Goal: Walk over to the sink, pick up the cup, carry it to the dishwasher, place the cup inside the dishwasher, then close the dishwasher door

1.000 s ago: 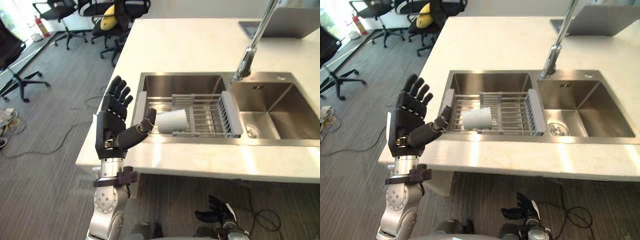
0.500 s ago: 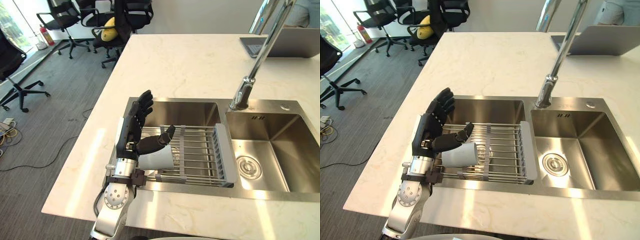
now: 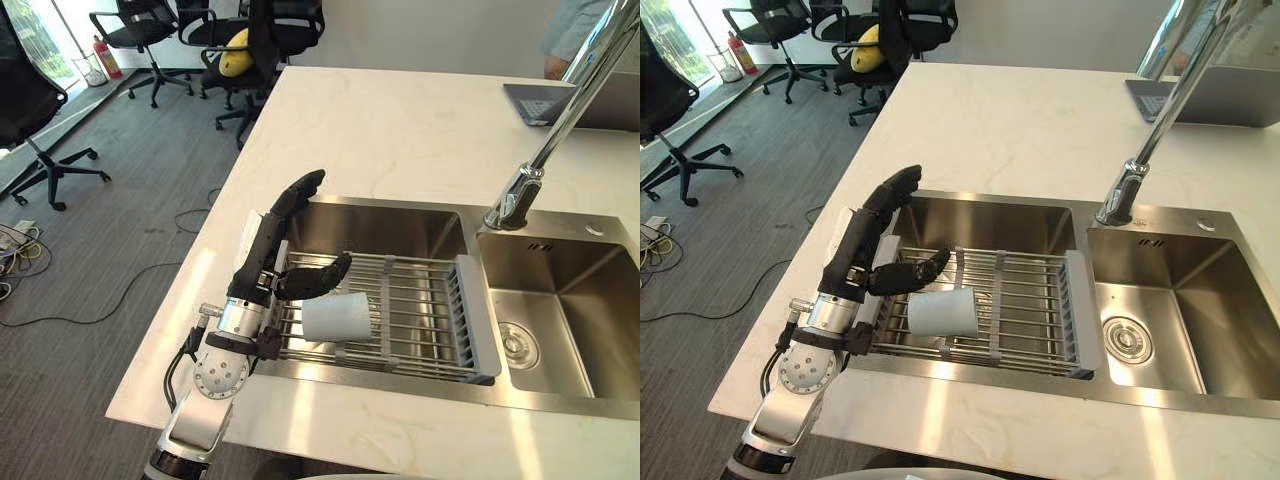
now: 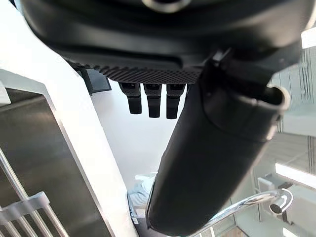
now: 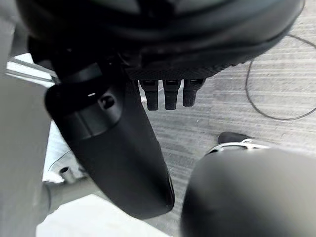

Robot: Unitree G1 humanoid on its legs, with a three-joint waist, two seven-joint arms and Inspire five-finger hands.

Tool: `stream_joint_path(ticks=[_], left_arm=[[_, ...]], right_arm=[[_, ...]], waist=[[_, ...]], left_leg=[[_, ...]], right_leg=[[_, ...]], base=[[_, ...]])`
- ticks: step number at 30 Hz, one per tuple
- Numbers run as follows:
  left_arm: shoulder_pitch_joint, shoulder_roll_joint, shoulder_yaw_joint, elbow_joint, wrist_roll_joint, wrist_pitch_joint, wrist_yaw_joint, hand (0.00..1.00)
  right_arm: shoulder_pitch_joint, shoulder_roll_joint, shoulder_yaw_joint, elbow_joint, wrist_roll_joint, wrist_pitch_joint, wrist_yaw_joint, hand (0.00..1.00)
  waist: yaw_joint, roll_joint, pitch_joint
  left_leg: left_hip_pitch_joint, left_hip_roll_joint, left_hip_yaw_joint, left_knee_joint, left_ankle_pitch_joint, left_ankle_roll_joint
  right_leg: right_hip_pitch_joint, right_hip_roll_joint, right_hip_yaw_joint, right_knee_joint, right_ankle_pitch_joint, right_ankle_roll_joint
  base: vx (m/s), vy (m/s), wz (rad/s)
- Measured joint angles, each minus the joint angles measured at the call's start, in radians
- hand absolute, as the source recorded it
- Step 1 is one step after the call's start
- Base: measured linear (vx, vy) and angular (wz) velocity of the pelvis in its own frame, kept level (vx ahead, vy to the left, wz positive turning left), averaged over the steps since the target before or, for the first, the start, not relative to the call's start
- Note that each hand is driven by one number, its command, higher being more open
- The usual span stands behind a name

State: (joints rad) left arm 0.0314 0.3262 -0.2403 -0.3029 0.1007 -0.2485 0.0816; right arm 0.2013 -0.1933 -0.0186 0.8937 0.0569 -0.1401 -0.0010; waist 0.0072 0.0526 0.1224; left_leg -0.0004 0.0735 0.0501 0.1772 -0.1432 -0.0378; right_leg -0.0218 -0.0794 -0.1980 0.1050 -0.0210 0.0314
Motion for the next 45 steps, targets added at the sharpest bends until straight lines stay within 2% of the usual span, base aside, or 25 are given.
stream_joint_path(ticks=[6,15,29,37,41,45], left_arm=[[0.038,0.083,0.001,0.044,0.04,0.001,-0.065,0.9],[0.121,0.133,0.064,0.081,0.089,0.013,-0.084,0.9],[0.18,0.138,0.093,0.081,0.118,0.013,-0.093,0.9],[0.196,0.144,0.091,0.067,0.068,0.013,-0.134,0.9],[0.21,0.145,0.074,0.06,0.036,0.013,-0.154,0.9],[0.217,0.149,0.012,0.056,0.029,0.013,-0.176,0.9]], right_arm=[[-0.005,0.0,0.005,0.005,-0.002,0.003,0.013,0.9],[-0.003,0.009,-0.006,0.059,-0.005,0.016,0.016,0.9],[-0.001,0.025,-0.047,0.116,-0.013,0.028,0.024,0.9],[-0.004,0.025,-0.047,0.119,-0.043,0.031,0.025,0.9],[-0.004,0.025,-0.046,0.12,-0.051,0.033,0.025,0.9],[-0.009,0.025,-0.044,0.129,-0.052,0.039,0.025,0.9]], waist=[[-0.002,-0.001,-0.009],[-0.007,-0.014,-0.014],[-0.002,-0.022,-0.018],[0.003,-0.023,-0.017],[0.002,-0.025,-0.016],[0.004,-0.027,-0.015]], left_leg=[[0.037,-0.007,0.013,-0.09,0.049,-0.004],[0.068,-0.012,0.014,-0.111,0.05,-0.004],[0.122,-0.016,0.016,-0.123,0.051,-0.001],[0.141,-0.017,0.012,-0.13,0.053,0.001],[0.15,-0.021,0.006,-0.134,0.054,0.002],[0.15,-0.022,-0.006,-0.137,0.056,0.002]], right_leg=[[0.02,0.01,0.008,-0.081,0.051,0.0],[0.077,0.015,0.006,-0.161,0.084,0.003],[0.134,0.015,0.009,-0.19,0.1,0.002],[0.155,0.013,0.005,-0.19,0.099,0.004],[0.162,0.009,-0.001,-0.19,0.096,0.007],[0.165,0.008,-0.011,-0.19,0.094,0.009]], base=[[0.0,-0.012,-0.06],[0.01,-0.007,0.0],[-0.03,0.002,-0.01],[0.0,0.0,0.0],[-0.03,0.006,0.05],[-0.02,0.001,0.07]])
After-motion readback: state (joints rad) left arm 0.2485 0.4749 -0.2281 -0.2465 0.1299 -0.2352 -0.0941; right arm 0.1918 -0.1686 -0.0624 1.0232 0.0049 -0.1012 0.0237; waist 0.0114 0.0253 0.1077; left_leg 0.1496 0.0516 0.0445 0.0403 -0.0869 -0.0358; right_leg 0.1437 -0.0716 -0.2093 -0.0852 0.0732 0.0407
